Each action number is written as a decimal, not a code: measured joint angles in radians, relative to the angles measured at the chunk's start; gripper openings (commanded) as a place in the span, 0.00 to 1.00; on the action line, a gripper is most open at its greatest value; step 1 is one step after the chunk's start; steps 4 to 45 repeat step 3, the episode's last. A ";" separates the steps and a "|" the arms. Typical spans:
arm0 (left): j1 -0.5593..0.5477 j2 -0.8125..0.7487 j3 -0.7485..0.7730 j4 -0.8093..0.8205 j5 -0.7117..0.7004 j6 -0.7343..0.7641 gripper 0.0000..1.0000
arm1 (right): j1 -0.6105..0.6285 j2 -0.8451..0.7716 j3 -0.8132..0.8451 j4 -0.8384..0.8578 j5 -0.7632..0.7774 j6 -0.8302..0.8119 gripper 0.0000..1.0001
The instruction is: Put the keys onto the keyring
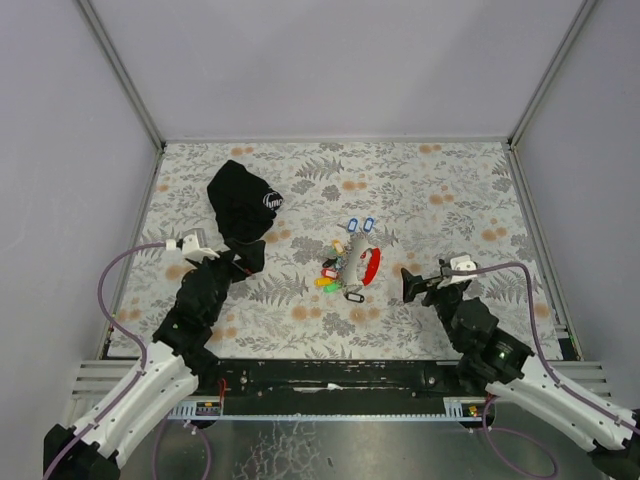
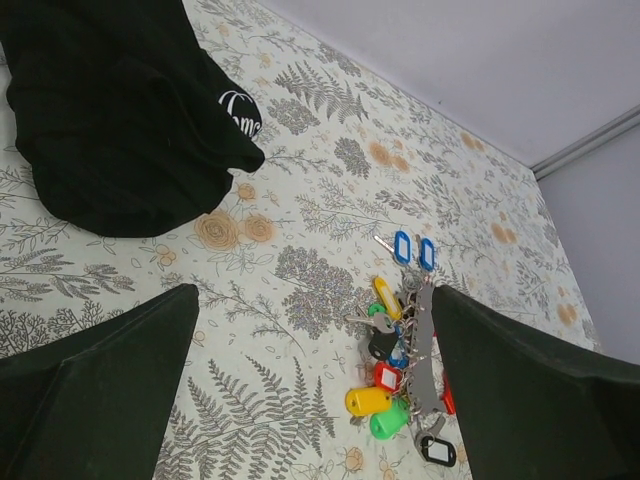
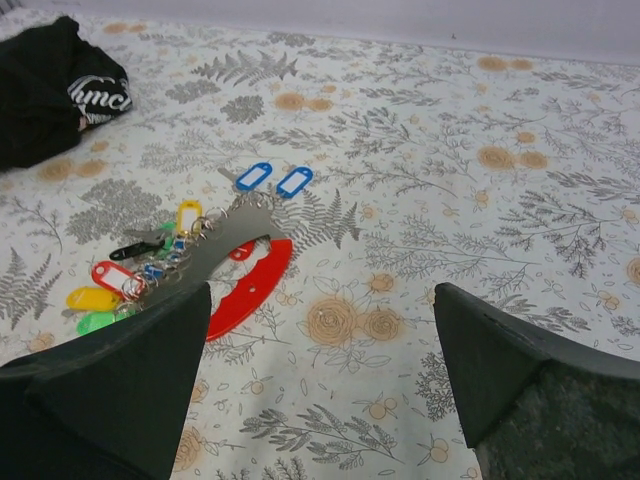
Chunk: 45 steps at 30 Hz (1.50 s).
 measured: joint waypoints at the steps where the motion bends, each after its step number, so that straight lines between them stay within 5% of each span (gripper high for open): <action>1: 0.000 0.000 0.000 0.000 0.000 0.001 1.00 | 0.000 0.014 0.000 0.000 0.000 0.000 0.99; 45: 0.000 0.002 0.000 -0.001 0.000 0.001 1.00 | 0.000 0.056 0.000 -0.001 0.000 0.000 0.99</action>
